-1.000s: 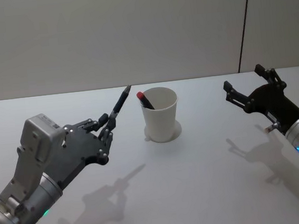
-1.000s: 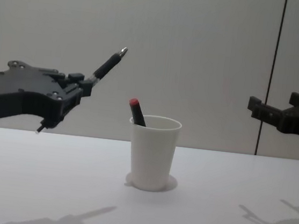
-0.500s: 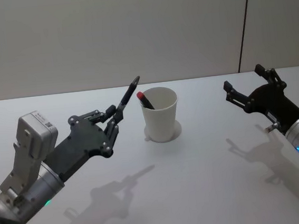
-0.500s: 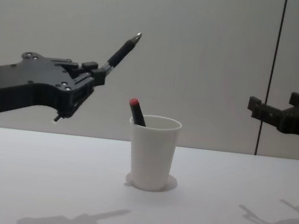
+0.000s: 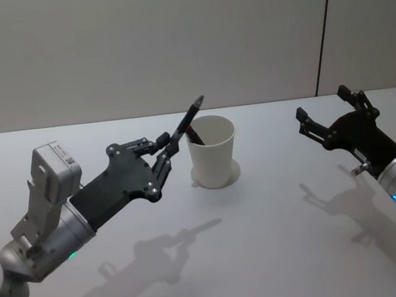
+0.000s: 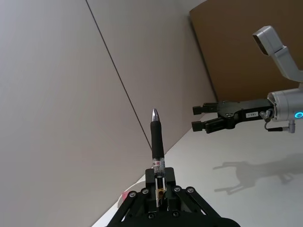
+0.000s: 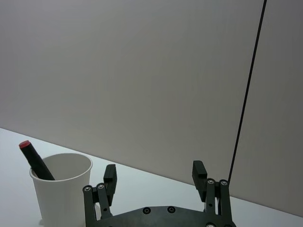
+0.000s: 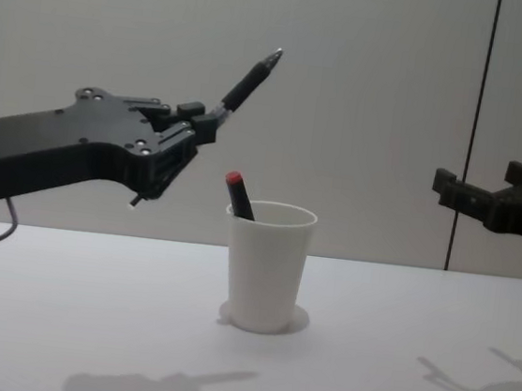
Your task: Place the pen into the pen holder.
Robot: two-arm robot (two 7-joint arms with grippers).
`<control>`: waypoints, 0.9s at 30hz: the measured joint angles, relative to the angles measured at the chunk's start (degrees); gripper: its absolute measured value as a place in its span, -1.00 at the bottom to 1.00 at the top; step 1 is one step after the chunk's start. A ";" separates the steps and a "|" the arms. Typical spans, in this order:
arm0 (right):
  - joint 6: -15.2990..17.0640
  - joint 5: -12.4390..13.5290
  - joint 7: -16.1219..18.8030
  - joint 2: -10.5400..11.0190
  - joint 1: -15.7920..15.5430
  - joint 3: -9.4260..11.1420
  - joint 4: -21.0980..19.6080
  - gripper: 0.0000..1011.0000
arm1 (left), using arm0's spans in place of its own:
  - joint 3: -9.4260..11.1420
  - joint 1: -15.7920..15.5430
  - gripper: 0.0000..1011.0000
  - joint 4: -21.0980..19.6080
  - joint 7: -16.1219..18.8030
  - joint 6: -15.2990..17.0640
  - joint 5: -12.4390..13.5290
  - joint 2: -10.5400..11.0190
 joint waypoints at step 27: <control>0.00 0.00 0.00 0.00 0.00 0.00 0.00 0.98 | 1.68 -7.77 0.98 8.95 -10.19 -1.25 -1.03 -2.89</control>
